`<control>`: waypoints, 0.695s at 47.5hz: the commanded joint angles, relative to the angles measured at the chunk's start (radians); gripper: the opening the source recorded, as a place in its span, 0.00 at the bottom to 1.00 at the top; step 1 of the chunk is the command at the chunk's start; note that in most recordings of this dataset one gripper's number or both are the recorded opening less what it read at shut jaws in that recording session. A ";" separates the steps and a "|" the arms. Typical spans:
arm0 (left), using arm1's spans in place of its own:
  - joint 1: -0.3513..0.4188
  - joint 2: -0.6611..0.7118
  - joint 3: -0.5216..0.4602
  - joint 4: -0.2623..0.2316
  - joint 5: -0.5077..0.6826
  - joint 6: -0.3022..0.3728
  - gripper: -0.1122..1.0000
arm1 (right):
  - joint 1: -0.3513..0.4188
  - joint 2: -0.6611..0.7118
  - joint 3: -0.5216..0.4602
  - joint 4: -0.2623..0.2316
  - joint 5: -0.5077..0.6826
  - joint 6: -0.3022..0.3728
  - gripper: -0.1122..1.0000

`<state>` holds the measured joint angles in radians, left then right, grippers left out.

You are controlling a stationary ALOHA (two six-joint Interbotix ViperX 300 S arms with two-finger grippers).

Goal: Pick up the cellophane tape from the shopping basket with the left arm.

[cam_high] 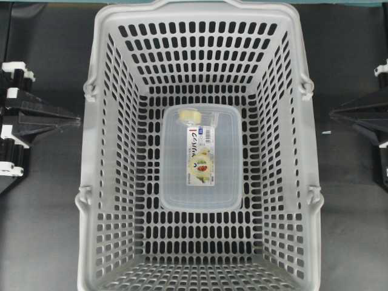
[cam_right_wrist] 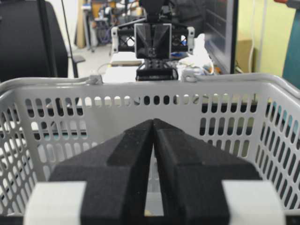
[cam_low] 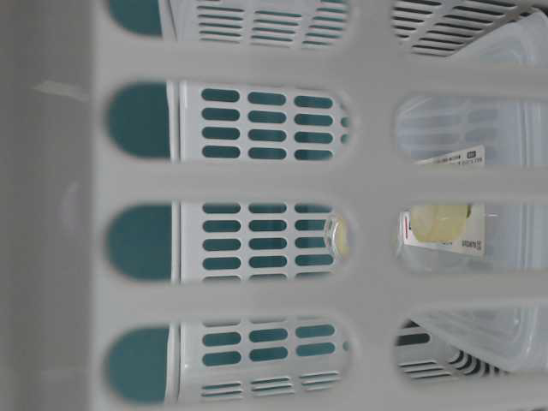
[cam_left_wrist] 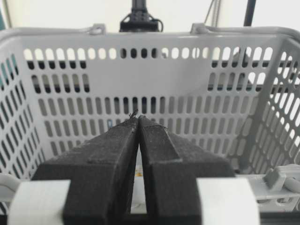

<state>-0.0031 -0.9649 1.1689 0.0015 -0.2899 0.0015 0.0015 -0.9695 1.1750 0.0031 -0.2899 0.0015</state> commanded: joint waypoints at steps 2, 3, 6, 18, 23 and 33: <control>-0.003 0.011 -0.080 0.043 0.072 -0.012 0.15 | 0.003 0.011 -0.018 0.002 0.000 0.005 0.11; -0.002 0.015 -0.094 0.043 0.097 -0.015 0.14 | 0.003 0.009 -0.021 0.003 0.012 0.006 0.11; -0.003 0.031 -0.152 0.043 0.192 -0.021 0.10 | 0.003 0.008 -0.034 0.003 0.055 0.006 0.11; -0.023 0.156 -0.380 0.043 0.492 -0.028 0.10 | 0.003 -0.003 -0.095 0.002 0.245 0.005 0.11; -0.037 0.244 -0.482 0.043 0.595 -0.028 0.10 | 0.003 -0.017 -0.098 0.003 0.267 0.005 0.11; -0.057 0.410 -0.650 0.043 0.759 -0.023 0.10 | 0.000 -0.031 -0.098 0.002 0.281 0.005 0.11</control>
<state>-0.0506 -0.6090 0.6059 0.0414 0.4142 -0.0245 0.0031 -1.0032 1.1029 0.0046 -0.0077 0.0061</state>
